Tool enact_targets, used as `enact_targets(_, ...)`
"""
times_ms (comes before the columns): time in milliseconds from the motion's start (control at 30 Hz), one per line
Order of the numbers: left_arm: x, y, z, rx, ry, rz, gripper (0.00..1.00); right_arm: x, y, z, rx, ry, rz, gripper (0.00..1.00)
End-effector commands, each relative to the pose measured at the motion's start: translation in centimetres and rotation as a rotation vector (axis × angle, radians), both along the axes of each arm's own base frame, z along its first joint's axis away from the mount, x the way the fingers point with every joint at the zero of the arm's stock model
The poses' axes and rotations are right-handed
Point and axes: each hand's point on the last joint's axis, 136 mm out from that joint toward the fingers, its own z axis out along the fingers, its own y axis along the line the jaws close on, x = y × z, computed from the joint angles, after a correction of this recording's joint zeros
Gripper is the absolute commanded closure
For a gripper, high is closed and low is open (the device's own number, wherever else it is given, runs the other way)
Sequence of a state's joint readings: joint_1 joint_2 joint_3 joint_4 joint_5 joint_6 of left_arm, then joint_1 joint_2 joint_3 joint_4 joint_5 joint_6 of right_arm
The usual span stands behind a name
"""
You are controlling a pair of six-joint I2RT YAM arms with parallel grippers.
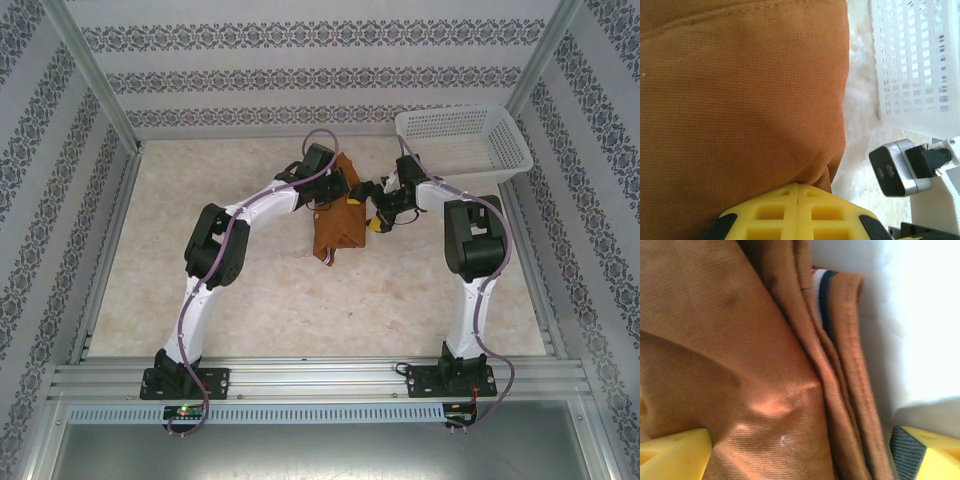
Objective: Roll up the long pants
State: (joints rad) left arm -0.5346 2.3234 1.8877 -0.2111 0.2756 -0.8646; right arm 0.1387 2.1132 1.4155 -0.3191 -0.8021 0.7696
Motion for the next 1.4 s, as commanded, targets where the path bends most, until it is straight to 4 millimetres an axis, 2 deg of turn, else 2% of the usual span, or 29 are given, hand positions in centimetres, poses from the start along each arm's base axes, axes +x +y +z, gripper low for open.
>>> enact_targets(0, -7.8, 0.5, -10.5, 0.171, 0.351, -0.067, 1.00, 0.9, 4.6, 1.6, 0.159, -0.093, 0.072, 0.06)
enact_targets(267, -8.2, 0.3, -10.5, 0.183, 0.352, -0.069, 1.00, -0.2, 4.2, 3.6, 0.190, -0.124, 0.065, 0.06)
enact_targets(600, -8.8, -0.4, -10.8, 0.183, 0.358, -0.070, 1.00, -3.0, 4.5, 5.4, 0.228, -0.154, 0.079, 0.05)
enact_targets(900, -9.2, -0.8, -11.0, 0.187, 0.364, -0.069, 1.00, -6.0, 5.2, 5.7, 0.231, -0.162, 0.145, 0.04)
enact_targets(1000, -9.2, -1.0, -11.1, 0.186, 0.363, -0.066, 1.00, -6.8, 5.4, 4.7, 0.190, -0.141, 0.187, 0.04)
enact_targets(1200, -9.4, -1.4, -11.2, 0.178, 0.368, -0.063, 1.00, -8.3, 7.8, 4.3, 0.185, -0.137, 0.267, 0.06)
enact_targets(1367, -9.5, -1.7, -11.2, 0.178, 0.368, -0.065, 1.00, -10.1, 9.8, 2.3, 0.111, -0.102, 0.361, 0.07)
